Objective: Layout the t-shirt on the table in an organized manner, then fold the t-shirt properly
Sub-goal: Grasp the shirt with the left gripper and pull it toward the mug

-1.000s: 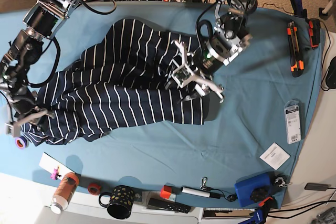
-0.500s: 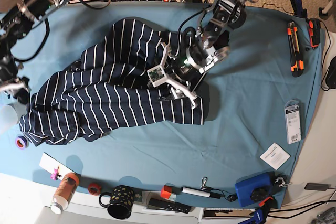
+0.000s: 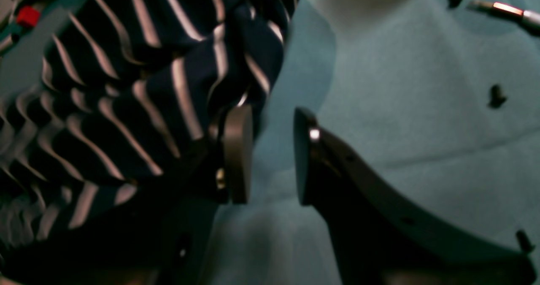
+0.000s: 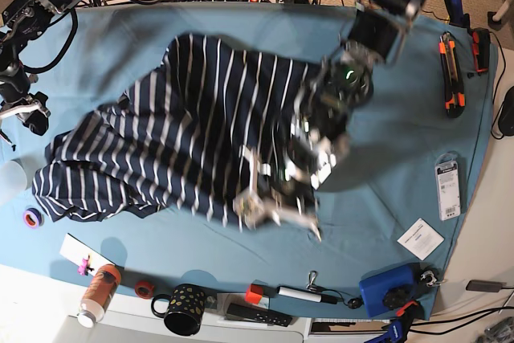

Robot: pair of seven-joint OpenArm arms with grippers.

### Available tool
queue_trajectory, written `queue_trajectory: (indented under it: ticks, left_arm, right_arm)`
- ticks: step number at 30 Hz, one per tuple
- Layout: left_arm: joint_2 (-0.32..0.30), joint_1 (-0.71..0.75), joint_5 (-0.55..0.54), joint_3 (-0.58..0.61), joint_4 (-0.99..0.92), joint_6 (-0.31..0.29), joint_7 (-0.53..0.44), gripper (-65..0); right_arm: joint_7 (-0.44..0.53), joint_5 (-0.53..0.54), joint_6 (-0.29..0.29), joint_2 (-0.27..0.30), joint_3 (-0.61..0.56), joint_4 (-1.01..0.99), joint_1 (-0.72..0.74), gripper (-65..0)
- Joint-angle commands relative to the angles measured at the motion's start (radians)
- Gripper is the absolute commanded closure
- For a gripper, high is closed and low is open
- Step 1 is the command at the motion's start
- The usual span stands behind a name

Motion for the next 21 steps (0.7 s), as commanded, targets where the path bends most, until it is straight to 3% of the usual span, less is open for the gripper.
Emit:
queue_trajectory:
  ticks: [1,3,8,12,13,16,17,21]
  left_arm:
    - [0.008,-0.066,-0.006,-0.003,0.021,0.048,-0.008,0.0]
    - [0.008,-0.135,-0.027,-0.003,0.021,0.087,0.026,0.0]
    - [0.008,-0.251,-0.037,-0.003,0.021,0.090,0.056,0.0]
    - [0.008,-0.283,-0.037,-0.003,0.021,0.090,0.152,0.0]
    - [0.008,-0.282,-0.037,-0.003,0.021,0.090,0.165,-6.2]
    - [0.008,-0.279,-0.037,-0.003,0.021,0.100,0.211,-33.5]
    - [0.008,-0.279,-0.037,-0.003,0.021,0.120,0.228,-38.7]
    - [0.008,-0.293,-0.037,-0.003,0.025,0.157,0.346,-39.9]
  right_arm:
    - [0.019,0.018,0.006,0.023,0.004,0.018,0.011,-17.4]
    - [0.019,0.018,0.006,0.023,0.004,0.018,0.011,-17.4]
    - [0.019,0.017,0.006,0.023,0.004,0.018,0.011,-17.4]
    - [0.019,0.018,0.006,0.023,0.004,0.018,0.011,-17.4]
    - [0.019,0.018,0.006,0.023,0.004,0.018,0.011,-17.4]
    - [0.020,0.018,0.006,0.023,0.004,0.018,0.011,-17.4]
    - [0.020,0.018,0.006,0.023,0.004,0.018,0.011,-17.4]
    - [0.021,0.018,0.006,0.023,0.004,0.018,0.011,-17.4]
